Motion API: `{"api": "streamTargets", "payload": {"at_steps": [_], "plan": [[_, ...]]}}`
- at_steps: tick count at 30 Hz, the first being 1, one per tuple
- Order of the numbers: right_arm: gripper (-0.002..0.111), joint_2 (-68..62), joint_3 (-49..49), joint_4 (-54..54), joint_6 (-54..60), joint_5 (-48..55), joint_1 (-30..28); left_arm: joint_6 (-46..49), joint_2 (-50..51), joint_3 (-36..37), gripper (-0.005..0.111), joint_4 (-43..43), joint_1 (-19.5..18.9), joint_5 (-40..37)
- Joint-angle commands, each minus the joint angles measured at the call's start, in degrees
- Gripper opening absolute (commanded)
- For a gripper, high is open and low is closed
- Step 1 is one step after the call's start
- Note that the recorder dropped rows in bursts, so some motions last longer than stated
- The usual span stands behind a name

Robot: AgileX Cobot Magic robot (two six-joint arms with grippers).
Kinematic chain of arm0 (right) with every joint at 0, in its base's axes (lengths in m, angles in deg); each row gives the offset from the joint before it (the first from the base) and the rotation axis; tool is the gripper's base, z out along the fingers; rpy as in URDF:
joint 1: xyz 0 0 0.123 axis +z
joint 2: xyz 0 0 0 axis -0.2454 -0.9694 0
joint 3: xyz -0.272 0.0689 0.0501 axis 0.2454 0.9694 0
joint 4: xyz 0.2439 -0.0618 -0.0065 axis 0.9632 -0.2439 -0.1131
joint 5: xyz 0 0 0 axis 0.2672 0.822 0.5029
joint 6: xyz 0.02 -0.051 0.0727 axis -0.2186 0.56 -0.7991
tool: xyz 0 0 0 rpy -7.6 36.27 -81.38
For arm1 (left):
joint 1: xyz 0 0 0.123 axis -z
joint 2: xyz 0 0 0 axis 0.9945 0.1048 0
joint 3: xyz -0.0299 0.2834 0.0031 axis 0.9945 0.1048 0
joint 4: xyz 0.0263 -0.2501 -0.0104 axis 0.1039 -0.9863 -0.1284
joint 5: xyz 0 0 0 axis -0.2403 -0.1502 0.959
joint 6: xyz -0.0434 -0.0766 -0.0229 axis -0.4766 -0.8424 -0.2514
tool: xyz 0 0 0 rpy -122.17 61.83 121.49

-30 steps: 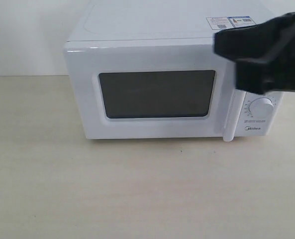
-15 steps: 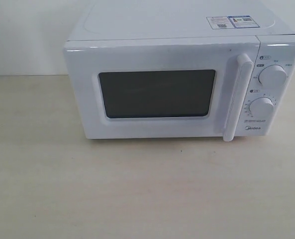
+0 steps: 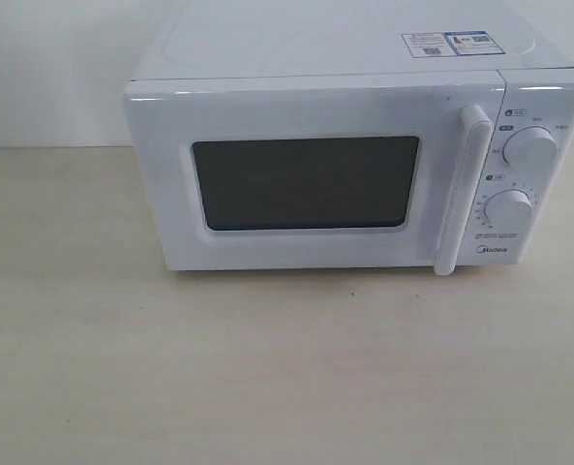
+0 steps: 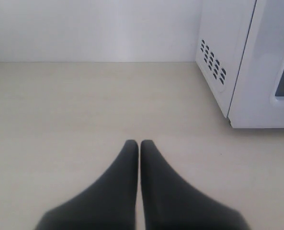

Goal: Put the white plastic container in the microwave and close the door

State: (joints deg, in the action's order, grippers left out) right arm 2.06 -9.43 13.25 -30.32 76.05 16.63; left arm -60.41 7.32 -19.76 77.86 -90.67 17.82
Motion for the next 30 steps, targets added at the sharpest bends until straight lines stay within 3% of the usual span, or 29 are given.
{"api": "streamTargets", "payload": {"at_steps": [1, 7, 13, 16, 21, 30], "plan": [[0.0, 0.3, 0.3, -0.2, -1.4, 0.4, -0.2, -0.5, -0.2, 0.2, 0.004, -0.2, -0.2, 0.1], [0.0, 0.3, 0.3, -1.2, -6.2, 1.6, -0.2, -0.5, -0.2, 0.2, 0.004, -0.2, -0.2, 0.1], [0.0, 0.3, 0.3, -34.2, -31.0, 8.3, -0.2, -0.5, -0.2, 0.2, 0.004, -0.2, -0.2, 0.1], [0.0, 0.3, 0.3, -43.7, -41.6, 12.2, -0.2, -0.5, -0.2, 0.2, 0.004, -0.2, -0.2, 0.1], [0.0, 0.3, 0.3, -45.9, -41.7, 18.7, -0.2, -0.5, -0.2, 0.2, 0.004, -0.2, -0.2, 0.1], [0.0, 0.3, 0.3, -45.2, -41.8, 18.5, -0.2, -0.5, -0.2, 0.2, 0.004, -0.2, -0.2, 0.1]]}}
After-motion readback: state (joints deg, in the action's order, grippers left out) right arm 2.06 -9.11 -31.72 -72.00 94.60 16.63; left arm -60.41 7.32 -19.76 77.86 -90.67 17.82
